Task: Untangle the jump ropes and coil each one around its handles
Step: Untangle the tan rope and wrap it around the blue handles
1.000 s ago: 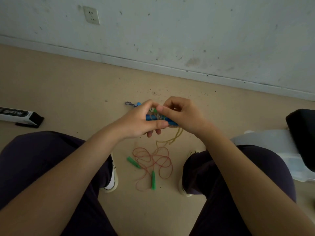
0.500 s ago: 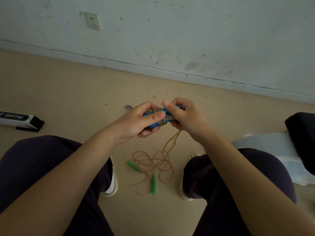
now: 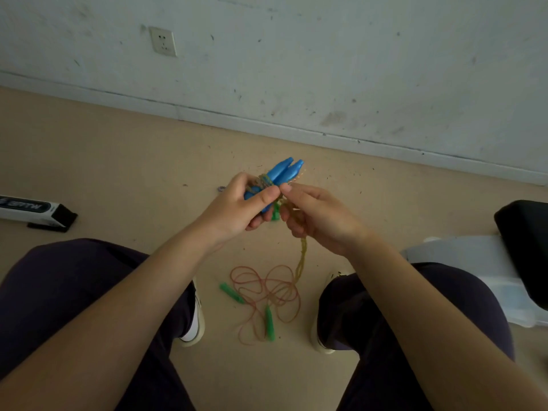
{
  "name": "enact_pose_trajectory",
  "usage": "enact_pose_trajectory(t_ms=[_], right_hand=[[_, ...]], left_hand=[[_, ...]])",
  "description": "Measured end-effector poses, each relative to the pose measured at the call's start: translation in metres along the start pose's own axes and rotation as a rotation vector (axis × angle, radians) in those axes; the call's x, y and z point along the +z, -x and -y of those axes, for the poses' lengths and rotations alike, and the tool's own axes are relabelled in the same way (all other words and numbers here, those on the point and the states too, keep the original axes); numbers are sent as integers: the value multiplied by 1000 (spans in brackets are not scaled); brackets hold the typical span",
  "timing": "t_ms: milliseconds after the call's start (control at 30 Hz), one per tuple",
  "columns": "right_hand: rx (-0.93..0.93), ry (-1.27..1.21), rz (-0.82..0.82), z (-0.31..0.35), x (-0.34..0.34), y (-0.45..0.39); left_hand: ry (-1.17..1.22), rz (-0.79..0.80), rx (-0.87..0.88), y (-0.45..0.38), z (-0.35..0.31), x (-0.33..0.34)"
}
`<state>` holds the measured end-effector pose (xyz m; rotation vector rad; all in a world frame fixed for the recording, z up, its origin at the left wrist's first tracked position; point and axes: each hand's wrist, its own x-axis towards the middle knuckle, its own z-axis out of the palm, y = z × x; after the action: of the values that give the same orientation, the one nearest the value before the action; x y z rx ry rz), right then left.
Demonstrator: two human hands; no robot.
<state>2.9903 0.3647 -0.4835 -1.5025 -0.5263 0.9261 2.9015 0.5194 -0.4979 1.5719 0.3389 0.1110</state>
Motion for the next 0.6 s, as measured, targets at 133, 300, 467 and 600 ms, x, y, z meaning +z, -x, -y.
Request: enact_pose_trajectory(t_ms=[133, 300, 467, 600], right_hand=[[-19, 44, 9, -1, 3, 0], [-39, 128, 4, 3, 7, 3], [-72, 292, -167, 2, 12, 2], [-82, 348, -144, -1, 13, 1]], left_hand=[[12, -56, 15, 0, -1, 2], [-12, 9, 104, 3, -5, 1], [61, -10, 114, 2, -5, 1], [61, -17, 62, 0, -1, 1]])
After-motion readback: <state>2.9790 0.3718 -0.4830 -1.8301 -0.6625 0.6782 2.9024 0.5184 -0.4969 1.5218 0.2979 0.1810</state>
